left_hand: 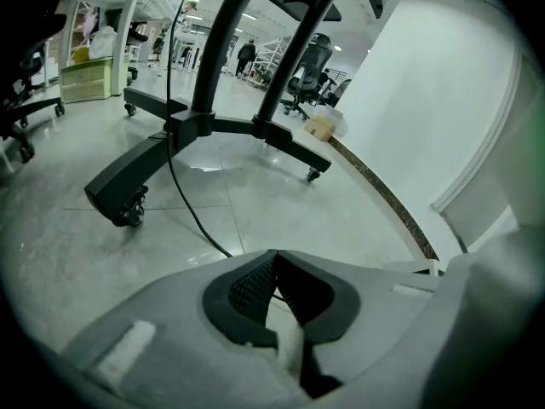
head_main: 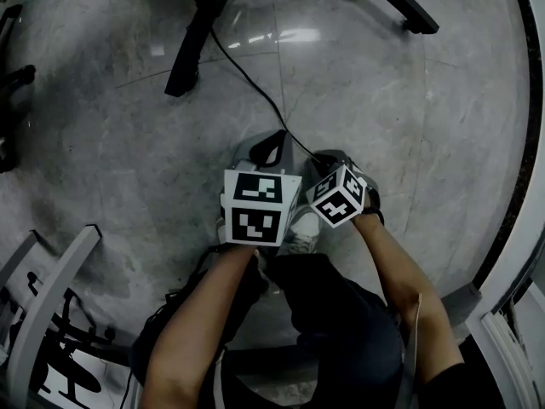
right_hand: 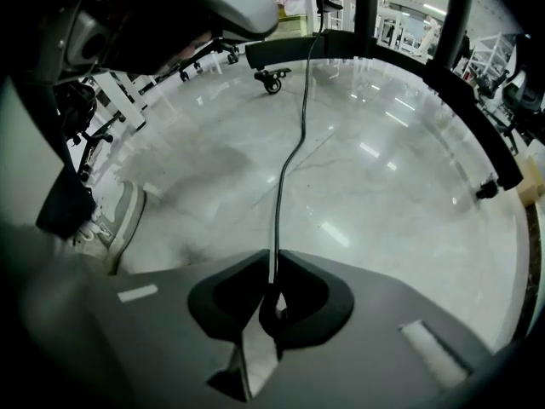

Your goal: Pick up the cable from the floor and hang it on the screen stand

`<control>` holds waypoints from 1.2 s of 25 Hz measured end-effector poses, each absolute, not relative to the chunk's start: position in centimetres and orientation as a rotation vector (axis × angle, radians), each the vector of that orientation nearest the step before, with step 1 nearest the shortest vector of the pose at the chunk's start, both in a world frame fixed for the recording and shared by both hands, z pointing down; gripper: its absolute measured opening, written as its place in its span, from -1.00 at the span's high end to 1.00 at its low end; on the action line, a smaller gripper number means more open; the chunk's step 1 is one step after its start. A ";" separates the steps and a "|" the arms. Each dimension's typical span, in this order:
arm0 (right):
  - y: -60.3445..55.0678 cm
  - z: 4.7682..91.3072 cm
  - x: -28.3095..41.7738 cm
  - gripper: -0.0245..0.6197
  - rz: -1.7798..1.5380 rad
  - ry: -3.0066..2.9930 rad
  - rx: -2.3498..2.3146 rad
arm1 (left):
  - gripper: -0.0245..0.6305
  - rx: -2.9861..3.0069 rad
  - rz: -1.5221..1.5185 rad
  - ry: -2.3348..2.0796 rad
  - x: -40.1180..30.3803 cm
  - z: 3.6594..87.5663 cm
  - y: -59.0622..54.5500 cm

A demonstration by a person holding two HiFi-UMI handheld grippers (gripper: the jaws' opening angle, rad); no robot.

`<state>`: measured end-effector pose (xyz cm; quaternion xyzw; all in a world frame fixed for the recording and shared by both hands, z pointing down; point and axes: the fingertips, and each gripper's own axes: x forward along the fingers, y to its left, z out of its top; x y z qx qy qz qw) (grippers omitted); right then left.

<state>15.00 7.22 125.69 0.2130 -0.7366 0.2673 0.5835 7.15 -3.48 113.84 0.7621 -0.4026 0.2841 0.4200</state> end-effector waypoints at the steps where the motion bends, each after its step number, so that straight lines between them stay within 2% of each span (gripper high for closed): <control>1: 6.9 124.9 14.9 0.80 0.608 -1.725 0.507 | 0.93 1.908 0.713 -1.020 6.8 113.4 -3.7; 16: 4.8 109.8 11.4 0.83 0.396 -1.819 0.505 | 0.93 1.904 0.712 -1.089 2.2 100.8 -3.3; 30: -3.7 90.9 8.0 0.83 -0.084 -1.879 0.532 | 0.93 1.954 0.580 -1.158 0.2 84.8 -5.5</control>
